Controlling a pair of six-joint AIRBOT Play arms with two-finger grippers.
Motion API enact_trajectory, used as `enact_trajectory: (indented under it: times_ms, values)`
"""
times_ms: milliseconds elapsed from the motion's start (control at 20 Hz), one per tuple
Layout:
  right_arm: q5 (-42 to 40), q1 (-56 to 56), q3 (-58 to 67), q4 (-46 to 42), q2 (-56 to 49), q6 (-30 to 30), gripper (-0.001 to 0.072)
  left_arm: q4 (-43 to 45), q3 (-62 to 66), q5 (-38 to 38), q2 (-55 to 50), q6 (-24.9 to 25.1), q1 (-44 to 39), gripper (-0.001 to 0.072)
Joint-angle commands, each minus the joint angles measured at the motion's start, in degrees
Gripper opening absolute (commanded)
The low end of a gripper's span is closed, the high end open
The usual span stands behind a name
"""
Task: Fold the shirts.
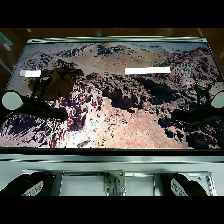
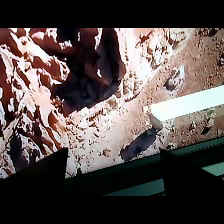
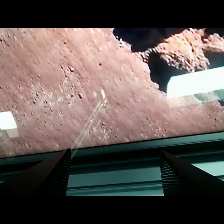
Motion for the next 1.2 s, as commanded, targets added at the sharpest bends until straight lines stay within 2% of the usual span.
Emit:
enact_trajectory:
  times_ms: [0,500,650,1150]
  values:
    - [0.0,0.0,0.0,0.0,0.0,0.0,0.0673,0.0,0.0,0.0,0.0,0.0,0.0,0.0663]
    - [0.0,0.0,0.0,0.0,0.0,0.1,0.0673,0.0,0.0,0.0,0.0,0.0,0.0,0.0663]
    - [-4.3,0.0,0.0,1.7,0.0,1.5,0.0673,0.0,0.0,0.0,0.0,0.0,0.0,0.0663]
    - [-5.4,0.0,0.0,2.4,0.0,0.8,0.0673,-2.1,-0.1,2.3,-2.4,-0.6,0.0,0.0663]
